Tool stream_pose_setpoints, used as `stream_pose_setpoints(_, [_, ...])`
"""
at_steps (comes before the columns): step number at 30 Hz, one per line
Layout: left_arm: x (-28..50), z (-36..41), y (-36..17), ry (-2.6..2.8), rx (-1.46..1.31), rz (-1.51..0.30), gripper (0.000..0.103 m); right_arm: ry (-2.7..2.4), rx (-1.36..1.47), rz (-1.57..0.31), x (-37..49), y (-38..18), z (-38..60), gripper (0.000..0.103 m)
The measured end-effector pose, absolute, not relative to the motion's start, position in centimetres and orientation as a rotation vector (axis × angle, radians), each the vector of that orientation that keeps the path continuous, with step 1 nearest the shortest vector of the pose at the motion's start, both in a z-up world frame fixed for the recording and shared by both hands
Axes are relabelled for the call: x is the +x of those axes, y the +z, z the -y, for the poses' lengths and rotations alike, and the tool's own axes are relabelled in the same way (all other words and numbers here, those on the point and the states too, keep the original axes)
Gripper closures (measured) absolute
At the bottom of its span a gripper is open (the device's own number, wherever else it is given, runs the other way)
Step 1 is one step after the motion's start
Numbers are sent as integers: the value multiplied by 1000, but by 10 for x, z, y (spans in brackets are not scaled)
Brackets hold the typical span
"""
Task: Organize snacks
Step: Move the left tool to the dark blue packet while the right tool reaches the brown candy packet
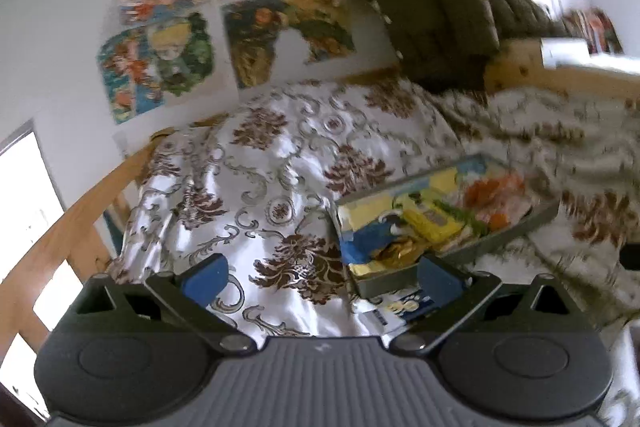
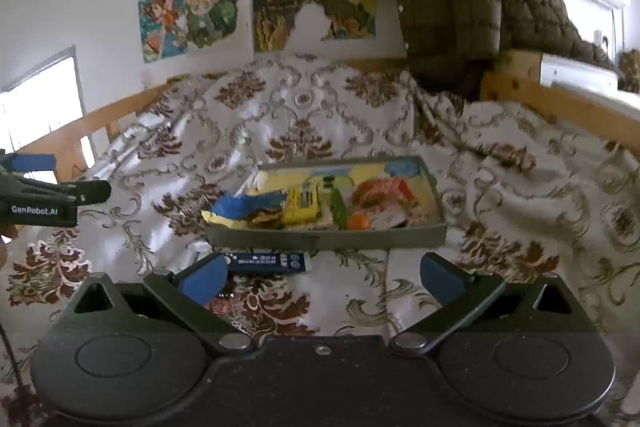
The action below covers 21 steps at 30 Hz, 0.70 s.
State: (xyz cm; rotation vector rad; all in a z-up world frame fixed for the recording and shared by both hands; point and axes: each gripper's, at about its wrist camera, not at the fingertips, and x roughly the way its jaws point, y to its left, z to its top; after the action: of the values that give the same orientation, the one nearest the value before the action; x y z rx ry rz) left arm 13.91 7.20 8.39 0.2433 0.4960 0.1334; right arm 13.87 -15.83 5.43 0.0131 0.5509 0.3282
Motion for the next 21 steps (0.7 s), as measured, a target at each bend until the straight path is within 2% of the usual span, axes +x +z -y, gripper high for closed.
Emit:
stream_pose_setpoints(8, [177,-94,60,56,291,-608,0,398,-23,-642,156,13,132,1])
stream_pose_setpoints(17, [206,-94,3,-118,456,-601,0,493,-23,-738,193,-26,94,1])
stream_pose_setpoints(21, [222,-95,-11,-192,436,-588,0,551,14,-783,219,-39,74,4])
